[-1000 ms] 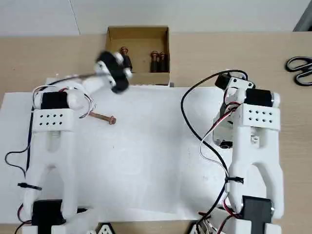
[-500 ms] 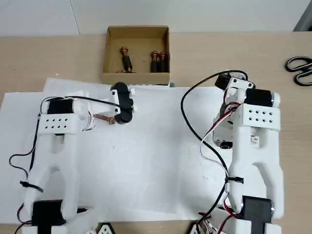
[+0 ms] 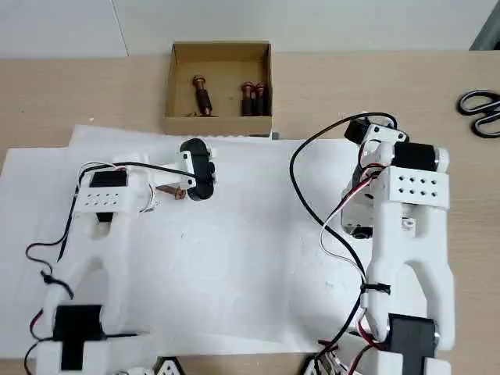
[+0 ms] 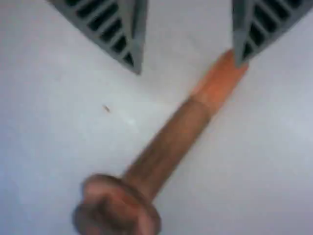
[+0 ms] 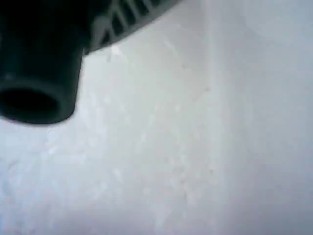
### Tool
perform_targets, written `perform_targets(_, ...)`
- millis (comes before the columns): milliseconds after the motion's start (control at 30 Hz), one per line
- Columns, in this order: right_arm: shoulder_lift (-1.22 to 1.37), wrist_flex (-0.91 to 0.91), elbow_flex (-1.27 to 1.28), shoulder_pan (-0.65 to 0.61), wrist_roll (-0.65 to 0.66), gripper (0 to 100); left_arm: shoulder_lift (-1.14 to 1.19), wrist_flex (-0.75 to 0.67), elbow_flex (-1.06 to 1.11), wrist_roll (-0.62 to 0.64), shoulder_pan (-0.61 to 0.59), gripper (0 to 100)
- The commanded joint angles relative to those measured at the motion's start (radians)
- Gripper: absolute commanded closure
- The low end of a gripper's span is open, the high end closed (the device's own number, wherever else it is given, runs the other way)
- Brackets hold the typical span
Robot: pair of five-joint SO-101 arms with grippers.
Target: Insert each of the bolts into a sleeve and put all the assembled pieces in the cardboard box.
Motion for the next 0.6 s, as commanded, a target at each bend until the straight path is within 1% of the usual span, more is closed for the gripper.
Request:
perform_targets(0,-0.045,0.01,-0.011,0.005,-0.002,99.5,0.032,-0.084,-0.004,-0.397,0.002,88)
perform_targets(200,-0.042,0.005,-0.011,0.005,-0.002,99.5,0.058,-0.084,-0.024,-0.397,0.009,88)
perform_targets(433,-0.039,0.001,-0.011,0.005,-0.002,99.5,0.063,-0.087,-0.024,-0.394,0.074,88)
perform_targets(567,-0.039,0.002,-0.011,0.005,-0.002,99.5,0.11,-0.1,-0.042,-0.394,0.091,88)
